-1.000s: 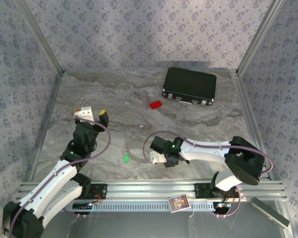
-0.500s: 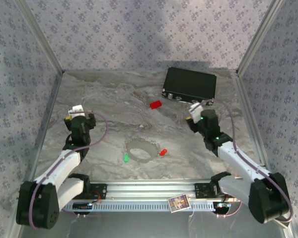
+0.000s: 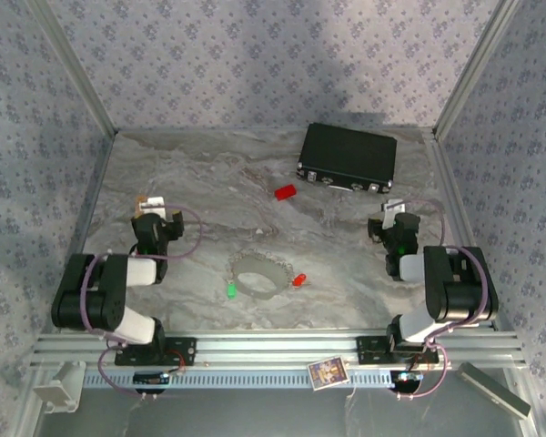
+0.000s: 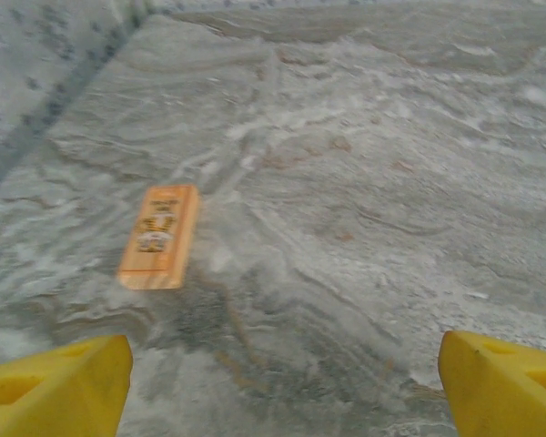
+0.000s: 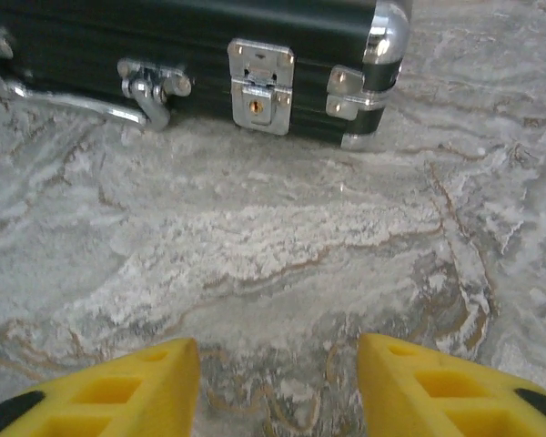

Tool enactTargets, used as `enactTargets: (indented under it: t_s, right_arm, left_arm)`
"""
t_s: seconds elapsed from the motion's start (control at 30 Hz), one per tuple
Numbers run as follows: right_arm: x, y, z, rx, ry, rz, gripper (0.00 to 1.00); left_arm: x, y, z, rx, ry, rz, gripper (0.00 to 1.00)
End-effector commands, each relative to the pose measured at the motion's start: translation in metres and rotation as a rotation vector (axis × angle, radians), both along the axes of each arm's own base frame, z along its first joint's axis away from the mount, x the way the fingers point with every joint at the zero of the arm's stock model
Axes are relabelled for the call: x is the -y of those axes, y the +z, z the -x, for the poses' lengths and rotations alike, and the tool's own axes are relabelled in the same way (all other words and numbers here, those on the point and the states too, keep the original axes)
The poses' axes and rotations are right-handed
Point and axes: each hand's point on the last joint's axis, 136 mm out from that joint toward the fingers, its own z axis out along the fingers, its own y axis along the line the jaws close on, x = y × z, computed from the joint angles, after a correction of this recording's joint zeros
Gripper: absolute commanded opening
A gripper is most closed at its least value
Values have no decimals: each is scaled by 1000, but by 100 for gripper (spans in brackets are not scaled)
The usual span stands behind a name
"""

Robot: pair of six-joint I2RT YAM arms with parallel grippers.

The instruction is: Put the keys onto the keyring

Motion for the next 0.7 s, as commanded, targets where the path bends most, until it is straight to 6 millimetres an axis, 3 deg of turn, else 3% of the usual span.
enactTargets:
  t_s: [0.0,0.03,0.13,0.17,0.2,0.67]
  right_arm:
    - [0,26,-19,82,0,-40,56]
    - [1,26,-20,86,-5,-40,56]
    - [1,25,-20,77,-7,-35,62]
    - [1,25,-20,77,-8,-35,76]
    - [2,26,-20,79,-10,-34,99]
    - [4,26,-20,82,-51,7,99]
  left_arm:
    - [11,18,-21,48,-74,14,94]
    - [7,11,-24,13,-76,40,100]
    - [2,12,-24,16,-62,62,100]
    - [2,13,-25,27,-65,61,100]
    - [4,12,-25,17,-74,61,100]
    - [5,11,-26,11,-86,72,100]
